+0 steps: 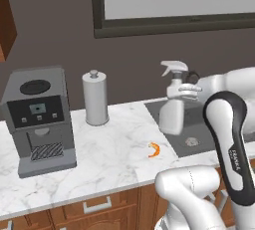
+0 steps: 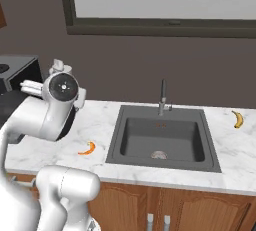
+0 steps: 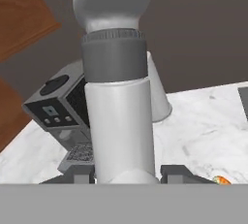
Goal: Open the cabinet. Pick the spray and place it next to the sink. Then close the cabinet.
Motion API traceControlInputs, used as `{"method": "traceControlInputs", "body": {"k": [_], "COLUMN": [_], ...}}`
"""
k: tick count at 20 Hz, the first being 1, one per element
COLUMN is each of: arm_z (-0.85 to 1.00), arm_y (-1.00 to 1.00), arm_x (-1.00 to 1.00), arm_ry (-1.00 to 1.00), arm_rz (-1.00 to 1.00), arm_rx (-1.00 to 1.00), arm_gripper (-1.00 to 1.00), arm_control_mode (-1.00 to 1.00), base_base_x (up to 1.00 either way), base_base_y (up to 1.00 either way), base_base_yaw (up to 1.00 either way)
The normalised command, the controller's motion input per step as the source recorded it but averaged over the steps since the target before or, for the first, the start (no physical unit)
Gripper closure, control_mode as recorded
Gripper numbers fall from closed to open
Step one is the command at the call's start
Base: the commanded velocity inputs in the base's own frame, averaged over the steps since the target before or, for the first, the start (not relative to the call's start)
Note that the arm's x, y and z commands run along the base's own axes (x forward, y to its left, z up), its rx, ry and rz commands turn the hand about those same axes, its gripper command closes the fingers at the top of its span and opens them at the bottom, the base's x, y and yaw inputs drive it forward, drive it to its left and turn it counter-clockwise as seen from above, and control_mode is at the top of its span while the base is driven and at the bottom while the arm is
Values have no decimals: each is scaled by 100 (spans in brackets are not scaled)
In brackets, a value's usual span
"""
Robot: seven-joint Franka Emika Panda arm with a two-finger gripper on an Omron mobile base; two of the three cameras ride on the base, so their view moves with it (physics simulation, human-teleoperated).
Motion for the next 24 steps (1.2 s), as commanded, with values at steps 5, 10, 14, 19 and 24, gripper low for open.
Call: {"method": "traceControlInputs", "body": {"k": [5,10,14,19,24], "arm_z": [-13,-16,-17,-12,-16], "arm_y": [-11,-6,-7,-6,-7], "arm_x": [32,13,21,36,30], "arm_ry": [-4,-33,-27,-6,0], "arm_rz": [10,11,6,2,8], "arm_rx": [-3,-4,0,0,0], "arm_gripper": [100,100,100,100,100], "arm_control_mode": [-100,-100,-100,-100,-100], "base_base_x": [0,0,0,0,0], "base_base_y": [0,0,0,0,0], "base_base_yaw": [0,0,0,0,0]}}
